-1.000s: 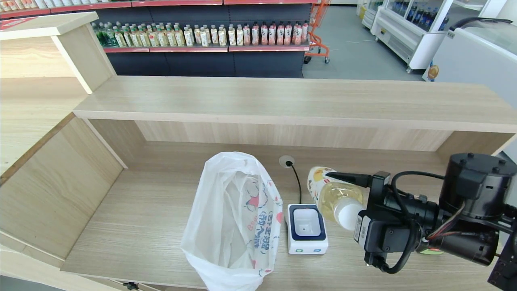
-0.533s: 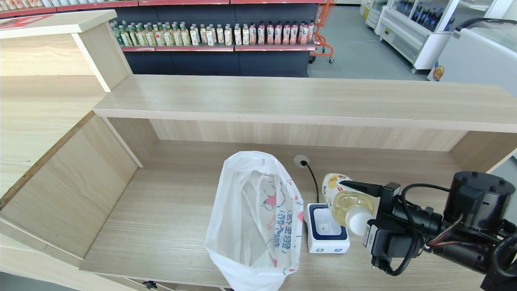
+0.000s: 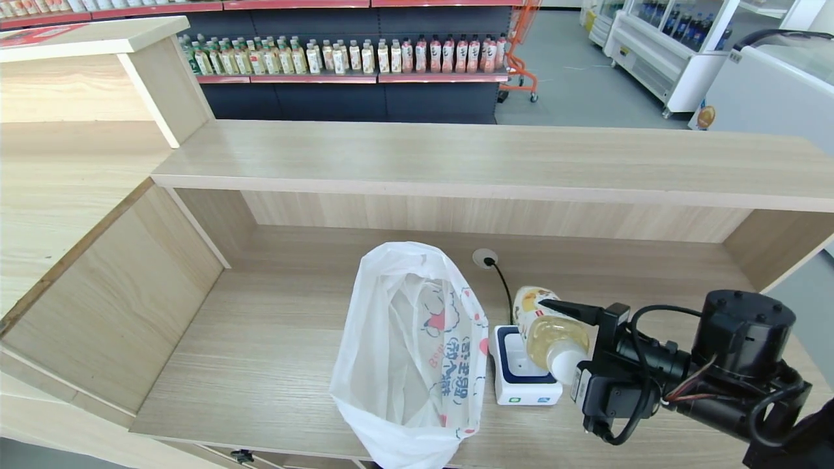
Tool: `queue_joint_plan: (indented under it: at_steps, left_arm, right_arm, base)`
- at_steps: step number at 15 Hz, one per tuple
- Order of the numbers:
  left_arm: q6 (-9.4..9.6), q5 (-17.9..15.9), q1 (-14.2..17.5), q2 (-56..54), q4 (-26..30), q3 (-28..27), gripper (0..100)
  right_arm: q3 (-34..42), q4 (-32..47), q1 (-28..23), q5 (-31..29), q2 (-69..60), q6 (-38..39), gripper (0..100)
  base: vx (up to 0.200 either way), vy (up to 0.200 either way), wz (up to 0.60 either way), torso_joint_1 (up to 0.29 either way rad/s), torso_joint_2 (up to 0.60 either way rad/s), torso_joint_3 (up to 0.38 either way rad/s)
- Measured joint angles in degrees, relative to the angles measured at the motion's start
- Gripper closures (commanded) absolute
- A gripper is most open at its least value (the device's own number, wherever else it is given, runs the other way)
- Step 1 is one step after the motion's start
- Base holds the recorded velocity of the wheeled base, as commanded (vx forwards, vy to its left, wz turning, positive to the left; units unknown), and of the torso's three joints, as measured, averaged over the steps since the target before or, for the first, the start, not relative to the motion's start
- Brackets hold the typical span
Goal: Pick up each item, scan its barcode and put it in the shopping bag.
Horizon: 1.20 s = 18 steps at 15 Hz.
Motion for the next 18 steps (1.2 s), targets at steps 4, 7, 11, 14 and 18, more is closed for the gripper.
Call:
queue_joint_plan:
  at_steps: [4, 7, 11, 14, 18]
  left_arm:
    - [-0.01, 0.0, 0.0, 0.0, 0.0, 0.0, 0]
    - [0.0, 0.0, 0.0, 0.0, 0.0, 0.0, 0]
    - [-0.01, 0.0, 0.0, 0.0, 0.0, 0.0, 0]
    - [-0.01, 0.0, 0.0, 0.0, 0.0, 0.0, 0]
    - [-0.01, 0.0, 0.0, 0.0, 0.0, 0.0, 0]
  right_arm:
    - [1.7, -8.0, 0.0, 0.3, 6.0, 0.1, 100]
    - [2.7, -8.8, 0.0, 0.3, 8.2, 0.1, 100]
    - [3.1, -8.8, 0.0, 0.2, 9.8, 0.2, 100]
    - [2.8, -8.9, 0.0, 0.3, 10.5, 0.1, 100]
    - [2.5, -9.1, 0.0, 0.3, 11.1, 0.1, 100]
  base:
    - [0.0, 0.0, 0.0, 0.0, 0.0, 0.0]
    - [0.0, 0.0, 0.0, 0.0, 0.0, 0.0]
    - [0.0, 0.0, 0.0, 0.0, 0.0, 0.0]
    - [0.0, 0.0, 0.0, 0.0, 0.0, 0.0]
    - [0.0, 0.0, 0.0, 0.0, 0.0, 0.0]
